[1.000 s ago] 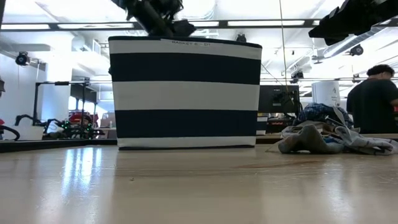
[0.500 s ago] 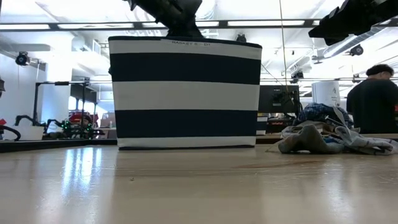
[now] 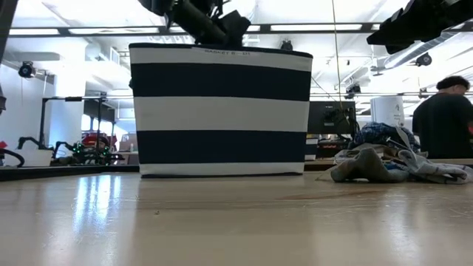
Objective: Sort clothes
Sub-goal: Put the black pants into the blue laundry organizer
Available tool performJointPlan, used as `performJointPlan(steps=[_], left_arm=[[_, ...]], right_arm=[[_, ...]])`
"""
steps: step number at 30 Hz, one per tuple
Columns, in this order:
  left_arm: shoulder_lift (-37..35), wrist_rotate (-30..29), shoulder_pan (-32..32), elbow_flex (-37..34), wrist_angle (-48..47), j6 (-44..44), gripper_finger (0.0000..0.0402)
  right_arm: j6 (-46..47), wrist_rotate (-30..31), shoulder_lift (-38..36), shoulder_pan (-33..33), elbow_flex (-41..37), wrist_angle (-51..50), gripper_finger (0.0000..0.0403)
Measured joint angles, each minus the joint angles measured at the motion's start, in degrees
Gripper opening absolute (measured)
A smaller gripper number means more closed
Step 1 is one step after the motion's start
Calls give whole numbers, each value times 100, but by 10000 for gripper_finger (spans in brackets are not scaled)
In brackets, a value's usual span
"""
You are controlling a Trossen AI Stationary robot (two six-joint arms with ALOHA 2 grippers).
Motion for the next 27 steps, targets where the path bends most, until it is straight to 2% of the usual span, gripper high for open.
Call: performJointPlan(steps=[6, 14, 18, 27], left_arm=[[120, 5, 252, -69, 94, -282, 0], [73, 37, 467, -559, 488, -585, 0], [64, 266, 542, -857, 957, -753, 0], [61, 387, 611, -973, 1104, -870, 0]], right_arm=[[2, 1, 0, 0, -2, -23, 0], [2, 1, -1, 2, -2, -32, 0], [3, 1, 1, 0, -2, -32, 0], [4, 1, 1, 0, -2, -34, 0]])
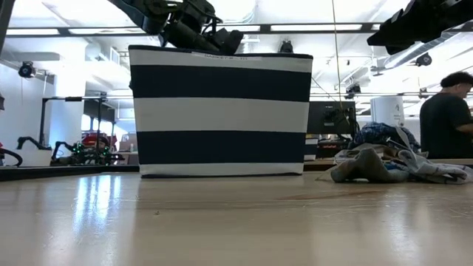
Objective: Sort clothes
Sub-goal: Put the black pants into the blue laundry organizer
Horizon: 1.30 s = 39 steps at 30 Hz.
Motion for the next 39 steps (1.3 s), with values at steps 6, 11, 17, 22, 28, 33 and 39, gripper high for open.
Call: performJointPlan(steps=[6, 11, 17, 22, 28, 33, 39], left_arm=[[-15, 125, 0, -9, 19, -56, 0], [-170, 180, -73, 124, -72, 114, 0], [-340, 114, -185, 491, -356, 318, 0], [-435, -252, -296, 802, -590, 526, 0], [-438, -983, -286, 970, -680, 602, 0], [-428, -1492, -158, 969, -1011, 752, 0], [-218, -1591, -17, 924, -1803, 725, 0]], right_arm=[[0, 0, 0, 1, 0, 0, 0], [0, 0, 0, 0, 0, 2, 0], [0, 0, 0, 1, 0, 2, 0], [2, 0, 0, 1, 0, 0, 0], [2, 0, -2, 1, 0, 2, 0], [3, 0, -2, 0, 0, 2, 0], [2, 0, 0, 0, 0, 0, 0]])
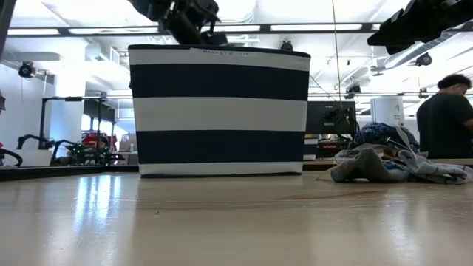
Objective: Sort clothes
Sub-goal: Put the black pants into the blue laundry organizer
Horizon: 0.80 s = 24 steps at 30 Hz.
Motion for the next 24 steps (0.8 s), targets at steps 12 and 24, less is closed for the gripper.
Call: performJointPlan(steps=[12, 24], left_arm=[[687, 11, 50, -727, 298, -271, 0], [841, 31, 55, -798, 344, -206, 0]], right_arm=[[0, 0, -2, 0, 0, 4, 0], [0, 0, -1, 0, 0, 1, 0]])
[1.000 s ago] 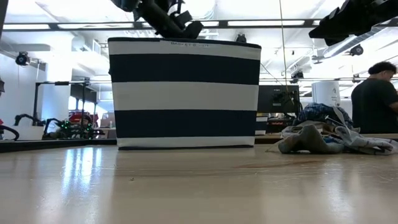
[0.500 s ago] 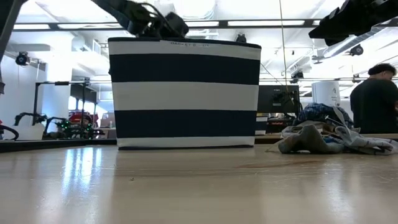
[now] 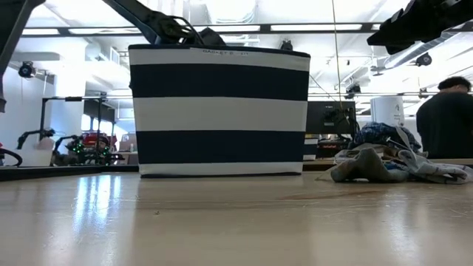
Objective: Sort clothes
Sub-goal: Put the black pants into the blue laundry organizer, then put the black sock into the blue laundry organizer
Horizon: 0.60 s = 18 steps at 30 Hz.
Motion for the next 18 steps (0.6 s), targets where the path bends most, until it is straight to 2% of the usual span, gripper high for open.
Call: performJointPlan(steps=[12, 18], left_arm=[[-1267, -55, -180, -41, -246, 83, 0], [-2008, -979, -851, -30, -149, 474, 0]], right_arm=[[0, 0, 1, 1, 0, 1, 0], [-2, 2, 0, 1, 0, 1, 0]])
